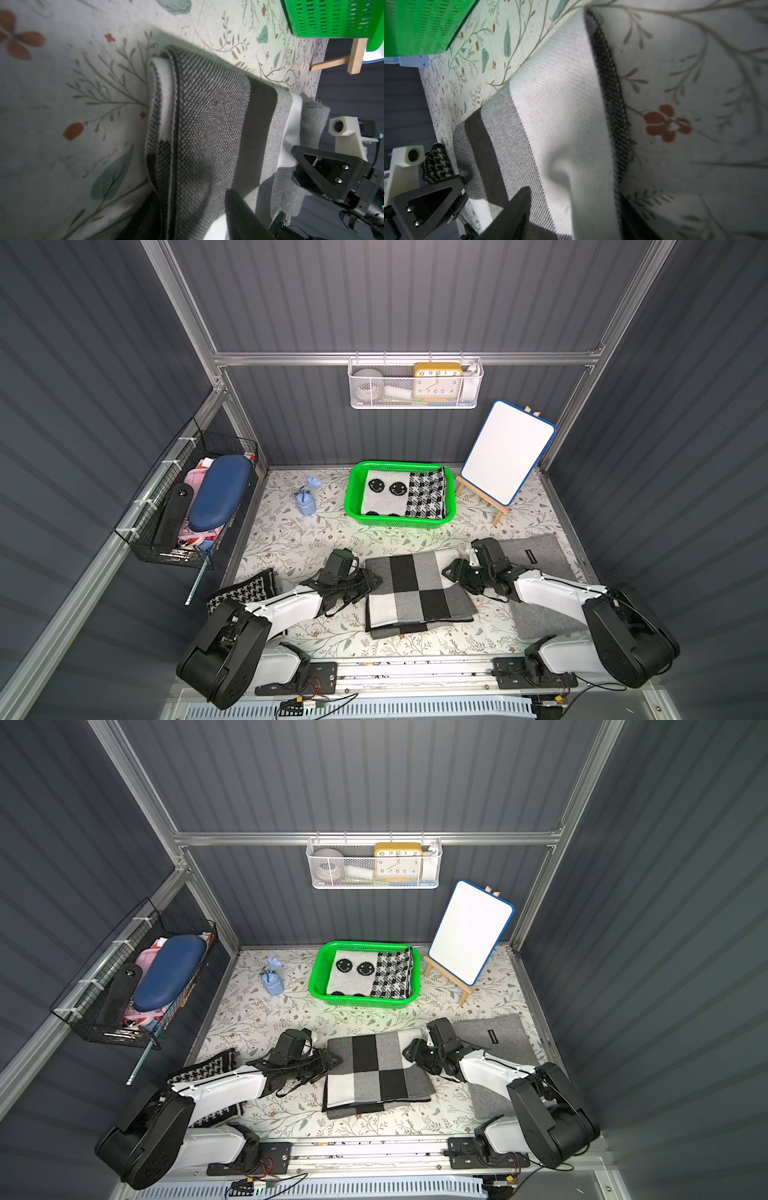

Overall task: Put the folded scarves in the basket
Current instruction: Pick up the scarf at the center of the board.

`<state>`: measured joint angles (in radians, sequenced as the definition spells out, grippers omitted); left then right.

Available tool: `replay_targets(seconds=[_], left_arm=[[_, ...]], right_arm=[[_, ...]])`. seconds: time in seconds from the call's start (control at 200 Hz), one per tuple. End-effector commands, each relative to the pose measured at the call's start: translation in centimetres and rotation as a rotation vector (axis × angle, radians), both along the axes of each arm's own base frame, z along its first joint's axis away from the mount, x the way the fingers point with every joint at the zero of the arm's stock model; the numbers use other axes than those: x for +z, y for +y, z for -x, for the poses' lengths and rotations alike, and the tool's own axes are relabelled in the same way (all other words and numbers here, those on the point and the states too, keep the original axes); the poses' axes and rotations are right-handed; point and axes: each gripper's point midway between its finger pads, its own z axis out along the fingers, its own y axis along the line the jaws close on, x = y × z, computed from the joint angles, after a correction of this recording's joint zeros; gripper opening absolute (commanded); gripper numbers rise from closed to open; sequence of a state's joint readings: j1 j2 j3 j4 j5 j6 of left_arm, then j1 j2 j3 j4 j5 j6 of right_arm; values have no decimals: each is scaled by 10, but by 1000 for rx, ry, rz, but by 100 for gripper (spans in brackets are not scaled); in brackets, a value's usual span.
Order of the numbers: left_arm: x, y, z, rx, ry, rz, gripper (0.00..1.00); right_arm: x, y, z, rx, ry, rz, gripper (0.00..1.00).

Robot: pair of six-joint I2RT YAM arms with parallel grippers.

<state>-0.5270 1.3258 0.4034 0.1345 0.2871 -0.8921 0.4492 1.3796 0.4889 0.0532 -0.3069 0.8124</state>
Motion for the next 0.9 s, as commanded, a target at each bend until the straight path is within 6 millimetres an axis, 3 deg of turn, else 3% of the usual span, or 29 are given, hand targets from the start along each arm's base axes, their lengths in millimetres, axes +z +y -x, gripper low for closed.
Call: replay_targets(seconds=[0.0, 0.09, 0.205, 0.435, 0.52, 0.89], left_arm=[[-23, 7, 18, -6, 101, -57, 47], [-21, 5, 17, -11, 92, -51, 37], [-16, -4, 16, -45, 74, -12, 23], [10, -10, 7, -63, -17, 26, 1], [26, -10, 5, -66, -74, 37, 0], [113, -5, 8, -86, -354, 135, 0]], right_arm=[[-30, -3, 26, -1, 119, 34, 57], [-28, 1, 27, 6, 113, 24, 52], [-22, 4, 27, 19, 91, 27, 38], [-5, -1, 32, 24, 51, 48, 0], [6, -3, 37, 38, 28, 51, 0], [91, -7, 57, 41, -245, -3, 0]])
